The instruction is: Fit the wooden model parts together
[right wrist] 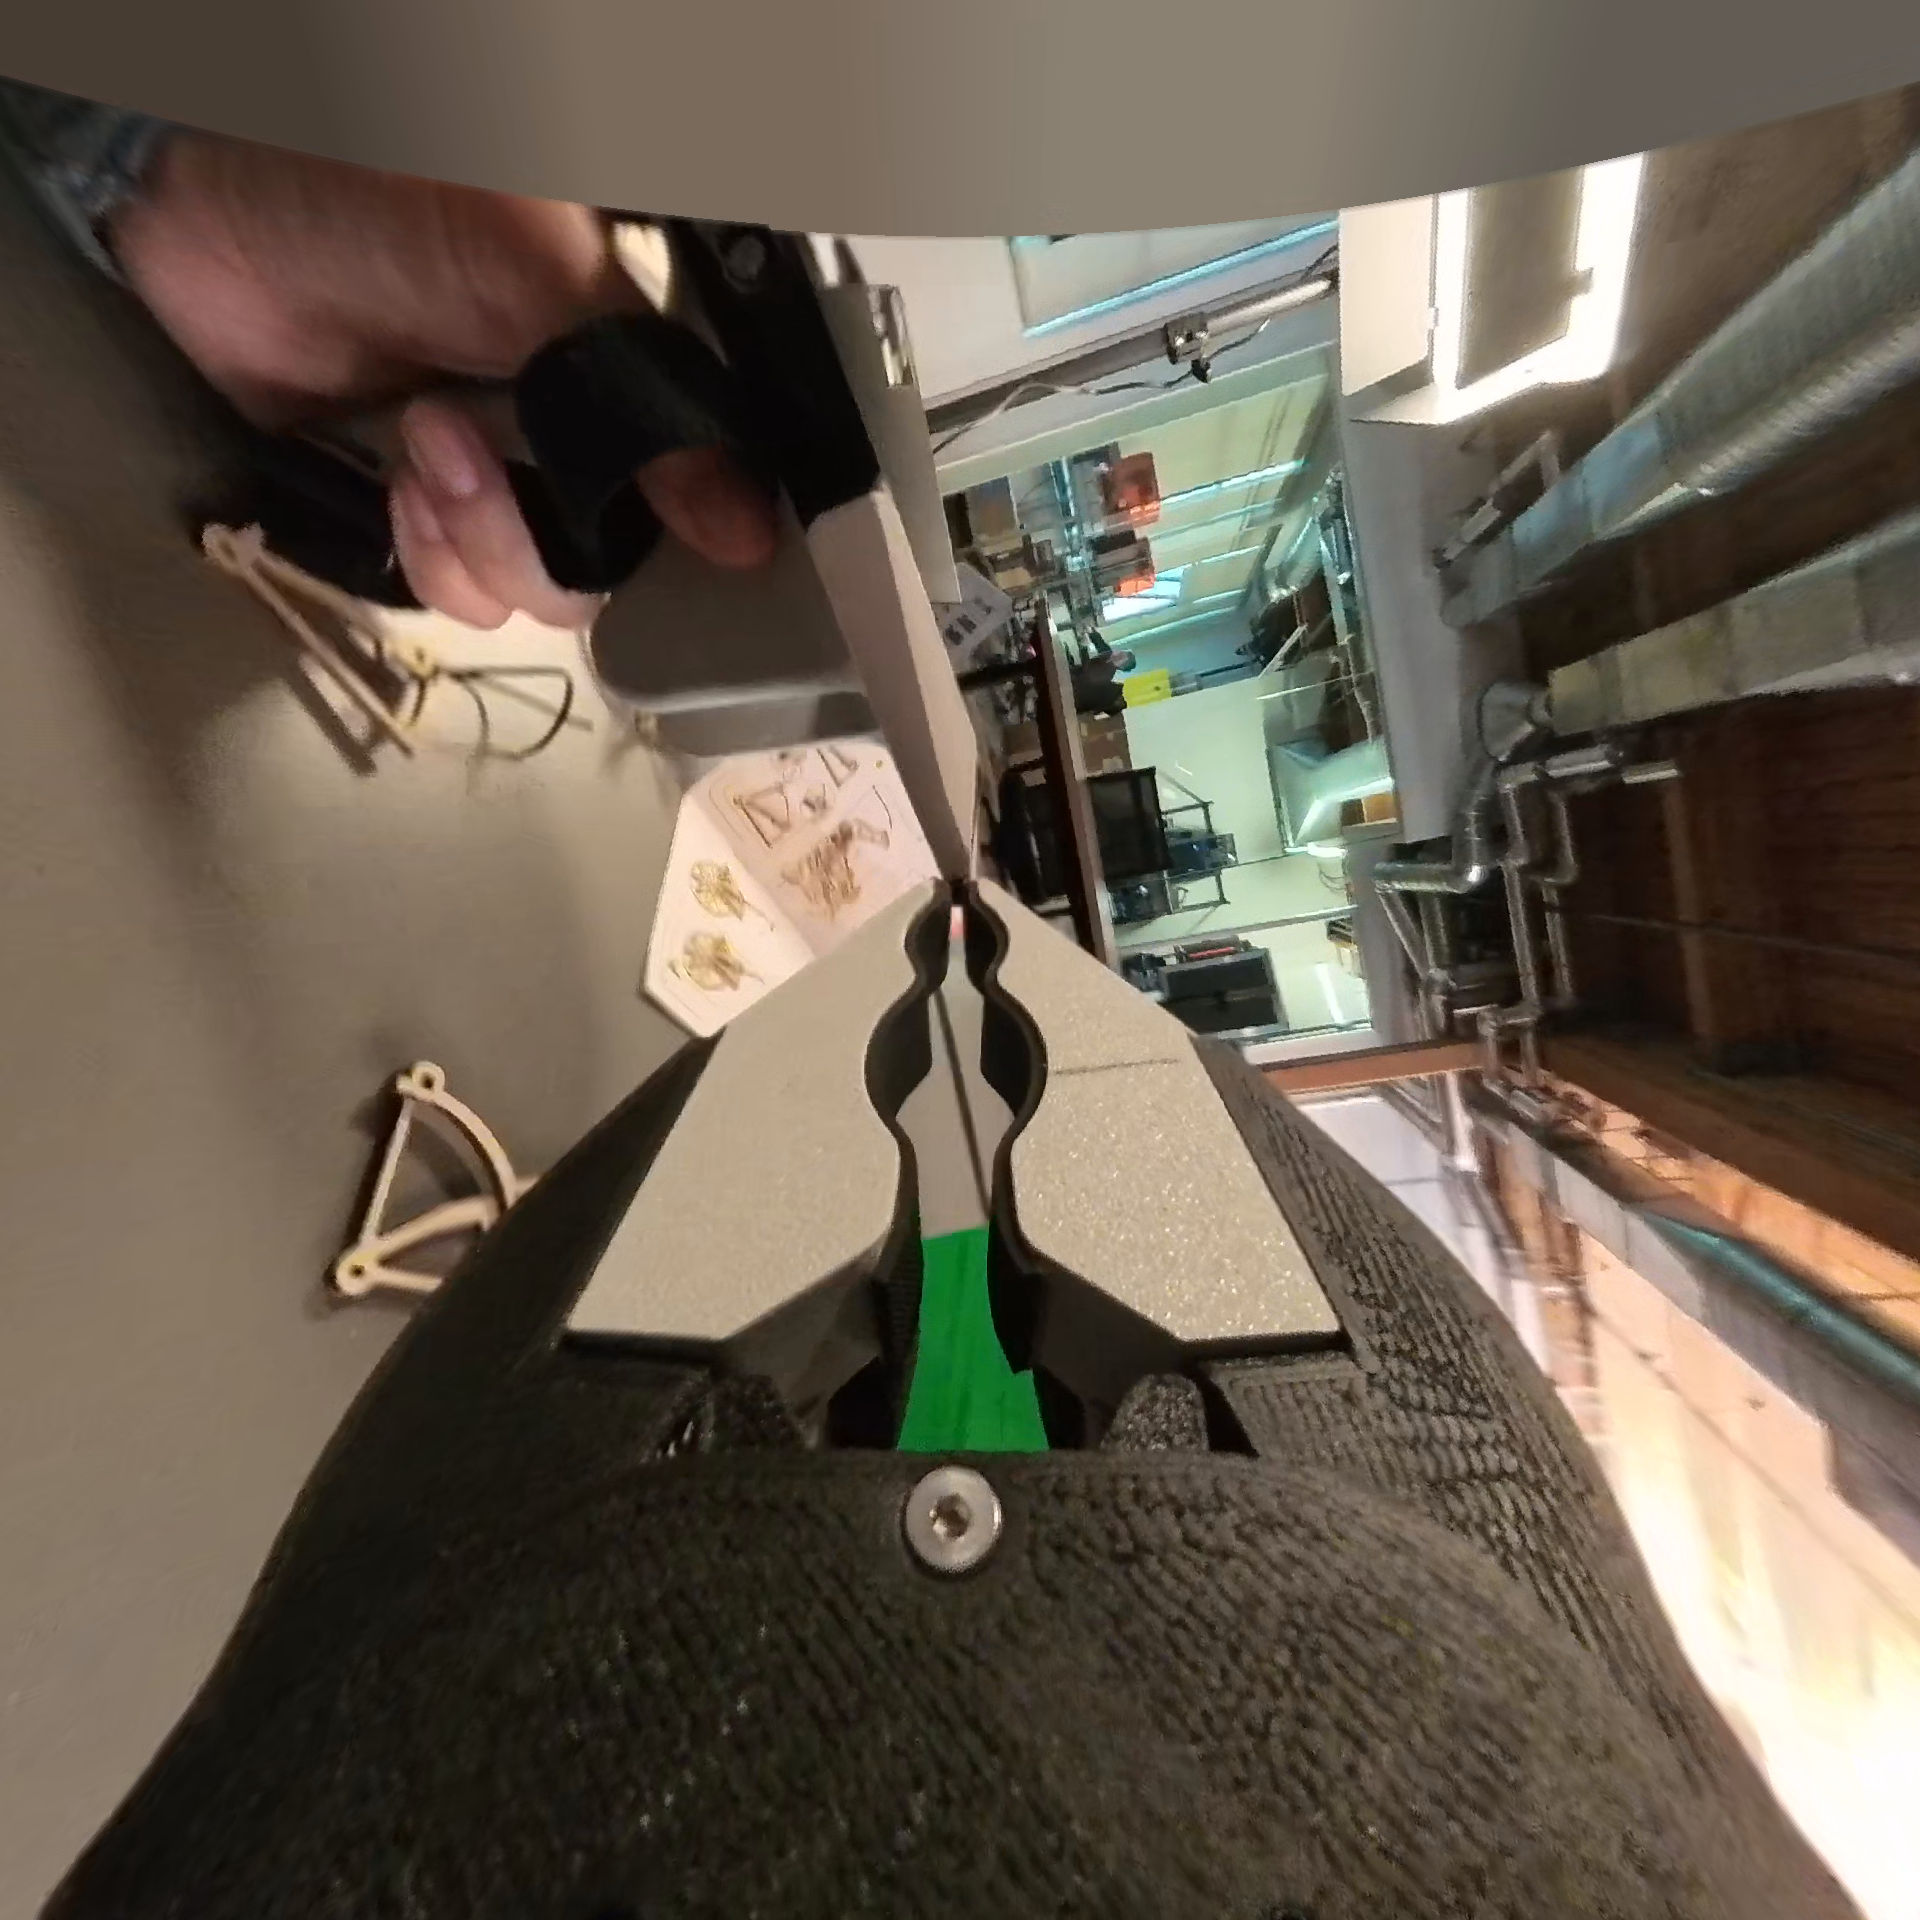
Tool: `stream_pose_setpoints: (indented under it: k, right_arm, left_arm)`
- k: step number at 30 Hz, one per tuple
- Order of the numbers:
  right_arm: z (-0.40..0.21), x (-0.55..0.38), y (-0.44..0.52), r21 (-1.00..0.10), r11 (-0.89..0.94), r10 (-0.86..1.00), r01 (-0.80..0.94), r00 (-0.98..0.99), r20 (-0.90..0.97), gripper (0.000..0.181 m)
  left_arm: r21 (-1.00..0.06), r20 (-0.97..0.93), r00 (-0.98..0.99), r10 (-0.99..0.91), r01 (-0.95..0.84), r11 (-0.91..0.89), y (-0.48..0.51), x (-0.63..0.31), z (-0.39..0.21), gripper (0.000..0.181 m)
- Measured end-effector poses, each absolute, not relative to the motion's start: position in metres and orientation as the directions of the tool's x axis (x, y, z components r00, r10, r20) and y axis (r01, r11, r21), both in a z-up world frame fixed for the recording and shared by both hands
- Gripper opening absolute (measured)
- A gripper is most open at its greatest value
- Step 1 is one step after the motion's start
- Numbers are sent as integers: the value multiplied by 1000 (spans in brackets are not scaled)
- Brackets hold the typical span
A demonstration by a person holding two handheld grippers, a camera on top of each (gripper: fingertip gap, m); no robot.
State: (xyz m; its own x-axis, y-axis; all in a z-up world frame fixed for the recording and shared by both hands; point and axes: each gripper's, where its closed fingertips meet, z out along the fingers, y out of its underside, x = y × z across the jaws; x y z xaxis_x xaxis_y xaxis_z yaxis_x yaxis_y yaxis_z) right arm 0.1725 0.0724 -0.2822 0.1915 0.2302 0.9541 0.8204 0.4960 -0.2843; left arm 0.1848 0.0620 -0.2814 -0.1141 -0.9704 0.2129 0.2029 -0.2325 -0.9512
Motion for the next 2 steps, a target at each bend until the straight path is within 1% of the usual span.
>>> stream_pose_setpoints:
  k: [1,2]
  right_arm:
    - [-279,171,70,-364,505,272,783,256,928,0]
    - [-275,170,68,-470,505,339,724,335,879,3]
  left_arm:
    - [-943,231,-147,-962,211,-258,60,184,-279,1]
    - [-926,265,-198,-944,220,-306,58,182,-276,1]
